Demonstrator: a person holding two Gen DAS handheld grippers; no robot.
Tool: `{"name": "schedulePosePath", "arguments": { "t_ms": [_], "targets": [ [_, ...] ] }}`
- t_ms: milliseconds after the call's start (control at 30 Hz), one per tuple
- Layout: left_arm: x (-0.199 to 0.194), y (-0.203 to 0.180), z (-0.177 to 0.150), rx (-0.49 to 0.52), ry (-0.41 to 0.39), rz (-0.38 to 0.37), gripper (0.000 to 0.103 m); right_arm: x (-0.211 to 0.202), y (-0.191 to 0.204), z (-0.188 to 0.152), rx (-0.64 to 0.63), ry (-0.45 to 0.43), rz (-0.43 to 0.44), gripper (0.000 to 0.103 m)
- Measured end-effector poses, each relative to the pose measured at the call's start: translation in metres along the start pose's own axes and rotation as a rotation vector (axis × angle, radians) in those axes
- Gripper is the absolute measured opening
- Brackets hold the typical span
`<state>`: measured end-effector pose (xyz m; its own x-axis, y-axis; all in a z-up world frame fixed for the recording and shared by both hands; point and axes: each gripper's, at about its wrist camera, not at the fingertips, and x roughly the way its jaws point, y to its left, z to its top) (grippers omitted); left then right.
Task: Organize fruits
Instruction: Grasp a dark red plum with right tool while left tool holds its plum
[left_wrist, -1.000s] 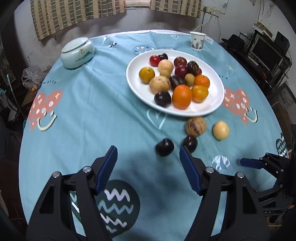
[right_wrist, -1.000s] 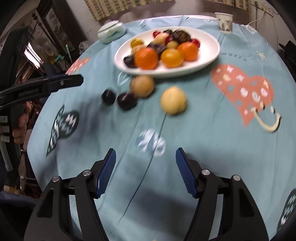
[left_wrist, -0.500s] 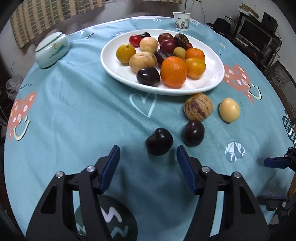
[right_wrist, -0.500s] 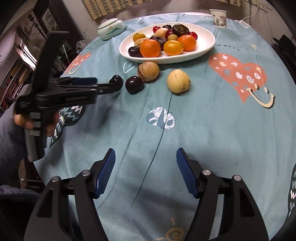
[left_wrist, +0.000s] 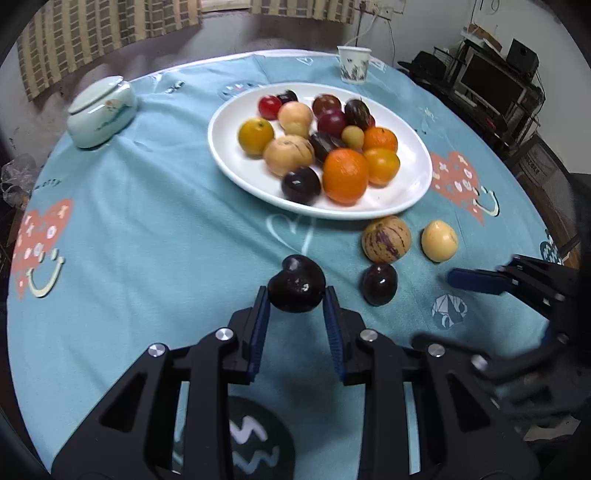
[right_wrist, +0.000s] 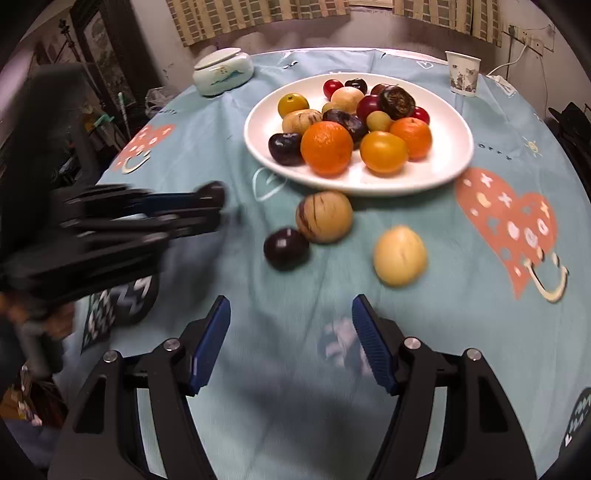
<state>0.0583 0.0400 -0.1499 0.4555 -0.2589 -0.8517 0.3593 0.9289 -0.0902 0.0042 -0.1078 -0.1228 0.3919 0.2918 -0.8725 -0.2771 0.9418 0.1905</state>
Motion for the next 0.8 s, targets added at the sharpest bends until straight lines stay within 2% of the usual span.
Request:
{"name": "schedulePosePath", "arguments": {
  "t_ms": [100,167,233,267,333,433,533,667,800],
  "targets": [
    [-0.012,0.011,-0.003,-0.021,-0.013,0.005,0.03,0.012,0.001,0.009,0.01,0.008,-0.001,0.066],
    [-0.015,0.016,-0.006,-0.032,-0.013,0.005,0.03,0.021,0.004,0.013,-0.003,0.027,-0.002,0.061],
    [-0.015,0.02,-0.009,-0.039,-0.006,0.006,0.03,0.032,0.006,0.015,-0.003,0.048,-0.003,0.052],
    [-0.015,0.021,-0.01,-0.042,0.0,0.005,0.03,0.034,0.006,0.016,-0.001,0.043,-0.007,0.051],
    [-0.015,0.022,-0.013,-0.044,0.005,0.003,0.03,0.034,0.005,0.018,-0.001,0.041,0.006,0.031],
    [-0.016,0.019,-0.014,-0.041,0.003,-0.006,0.03,0.026,0.002,0.015,-0.015,0.038,0.027,0.03],
    [-0.019,0.012,-0.013,-0.032,-0.003,-0.011,0.03,0.01,-0.006,0.01,0.024,0.02,0.05,0.03],
    [-0.024,-0.005,-0.011,-0.008,-0.006,-0.013,0.03,-0.01,-0.011,-0.008,0.026,0.005,0.064,0.03],
    [-0.022,-0.027,-0.017,0.013,0.021,-0.008,0.03,-0.022,-0.013,-0.039,0.03,0.028,0.073,0.03]
  ]
}}
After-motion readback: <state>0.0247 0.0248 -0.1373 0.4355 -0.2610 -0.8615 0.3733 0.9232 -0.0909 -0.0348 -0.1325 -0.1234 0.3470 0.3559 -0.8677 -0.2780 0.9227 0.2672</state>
